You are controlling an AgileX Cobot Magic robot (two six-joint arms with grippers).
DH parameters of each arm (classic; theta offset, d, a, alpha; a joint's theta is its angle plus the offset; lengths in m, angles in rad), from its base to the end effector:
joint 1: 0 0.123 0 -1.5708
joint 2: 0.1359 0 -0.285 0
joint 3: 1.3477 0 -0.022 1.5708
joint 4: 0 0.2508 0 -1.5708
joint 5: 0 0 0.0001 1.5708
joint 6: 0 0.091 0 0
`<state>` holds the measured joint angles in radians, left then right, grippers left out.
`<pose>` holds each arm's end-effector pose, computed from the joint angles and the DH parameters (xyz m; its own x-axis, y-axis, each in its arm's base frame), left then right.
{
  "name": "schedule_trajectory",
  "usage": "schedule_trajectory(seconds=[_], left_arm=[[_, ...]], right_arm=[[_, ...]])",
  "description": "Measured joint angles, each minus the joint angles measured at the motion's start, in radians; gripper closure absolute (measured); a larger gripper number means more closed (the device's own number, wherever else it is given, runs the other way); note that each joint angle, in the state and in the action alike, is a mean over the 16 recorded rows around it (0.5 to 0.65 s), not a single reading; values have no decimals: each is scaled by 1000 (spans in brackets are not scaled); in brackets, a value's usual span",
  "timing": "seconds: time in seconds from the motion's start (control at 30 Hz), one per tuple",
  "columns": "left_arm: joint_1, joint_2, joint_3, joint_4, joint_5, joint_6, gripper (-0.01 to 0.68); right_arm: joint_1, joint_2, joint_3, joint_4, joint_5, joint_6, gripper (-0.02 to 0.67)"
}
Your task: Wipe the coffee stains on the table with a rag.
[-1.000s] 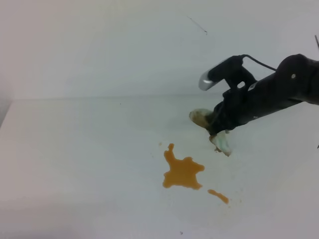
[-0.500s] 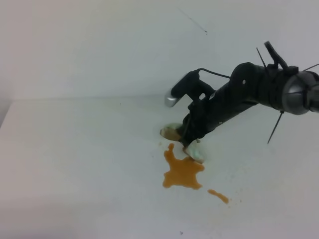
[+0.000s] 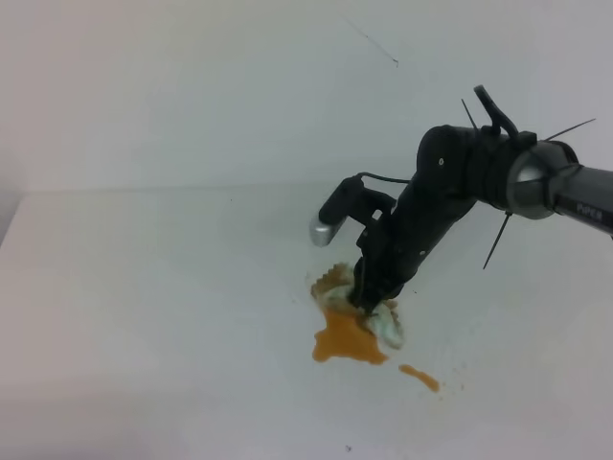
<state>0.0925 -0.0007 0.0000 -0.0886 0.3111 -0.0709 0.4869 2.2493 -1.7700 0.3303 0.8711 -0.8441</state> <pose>0.0542 0.0025 0.1852 -0.2064 -0.1744 -0.9628 -0.0991 0.9827 -0.1567 0.4104 0.2429 0.1598 -0.3678 -0.8377 -0.4038 -0.9151 0.4033 -0.0031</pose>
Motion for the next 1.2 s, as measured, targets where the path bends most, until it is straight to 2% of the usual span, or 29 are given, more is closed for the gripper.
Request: schedule_trajectory(seconds=[0.37,0.7,1.2], left_arm=[[0,0,0,0,0,0,675],[0,0,0,0,0,0,675],[0,0,0,0,0,0,675]], right_arm=[[44,0,-2,-35,109,3,625],[62,-31,-2,-18,96,41,625],[72,-112,-1,152,44,108,625]])
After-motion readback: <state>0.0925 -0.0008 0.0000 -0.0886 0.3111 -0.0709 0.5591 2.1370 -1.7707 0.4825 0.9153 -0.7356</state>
